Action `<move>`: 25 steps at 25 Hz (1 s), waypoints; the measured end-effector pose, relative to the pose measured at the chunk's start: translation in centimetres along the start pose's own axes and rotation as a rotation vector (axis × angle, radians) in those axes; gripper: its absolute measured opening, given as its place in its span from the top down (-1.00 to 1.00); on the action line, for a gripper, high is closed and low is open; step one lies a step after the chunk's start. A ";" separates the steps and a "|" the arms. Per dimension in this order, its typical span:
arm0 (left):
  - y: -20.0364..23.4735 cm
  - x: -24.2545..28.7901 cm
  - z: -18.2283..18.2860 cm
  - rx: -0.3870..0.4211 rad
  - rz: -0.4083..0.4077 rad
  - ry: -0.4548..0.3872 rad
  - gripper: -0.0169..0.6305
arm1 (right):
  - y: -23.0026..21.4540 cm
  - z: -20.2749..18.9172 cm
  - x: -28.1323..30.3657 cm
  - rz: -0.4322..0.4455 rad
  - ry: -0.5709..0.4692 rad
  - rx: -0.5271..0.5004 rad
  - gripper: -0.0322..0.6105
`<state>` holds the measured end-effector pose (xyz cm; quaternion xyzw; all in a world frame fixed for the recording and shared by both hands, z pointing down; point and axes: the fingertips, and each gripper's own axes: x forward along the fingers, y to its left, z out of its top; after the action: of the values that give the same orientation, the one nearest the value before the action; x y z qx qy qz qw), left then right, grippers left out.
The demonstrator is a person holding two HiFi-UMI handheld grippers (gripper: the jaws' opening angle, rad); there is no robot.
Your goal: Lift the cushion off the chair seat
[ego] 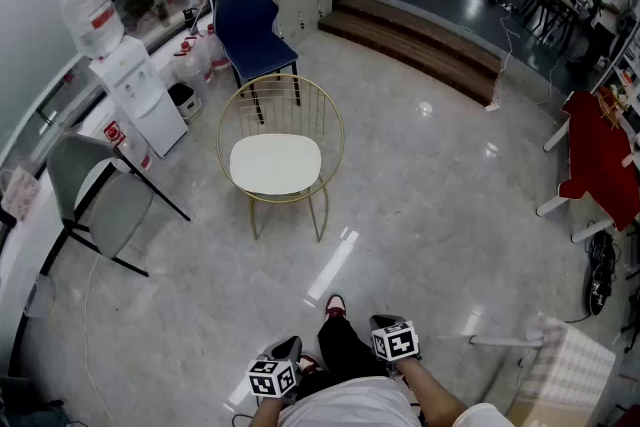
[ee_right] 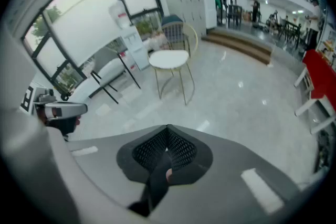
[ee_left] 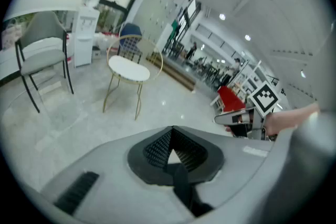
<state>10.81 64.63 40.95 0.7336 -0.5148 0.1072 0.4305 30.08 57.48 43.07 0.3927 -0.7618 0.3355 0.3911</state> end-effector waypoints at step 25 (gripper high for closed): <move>-4.6 -6.4 17.8 0.116 0.002 -0.363 0.94 | 12.4 16.9 -8.6 0.204 -0.401 -0.137 0.88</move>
<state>6.74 56.08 23.95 0.7640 -0.5775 0.0031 0.2877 17.08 52.31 25.23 0.3451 -0.8808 0.2363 0.2218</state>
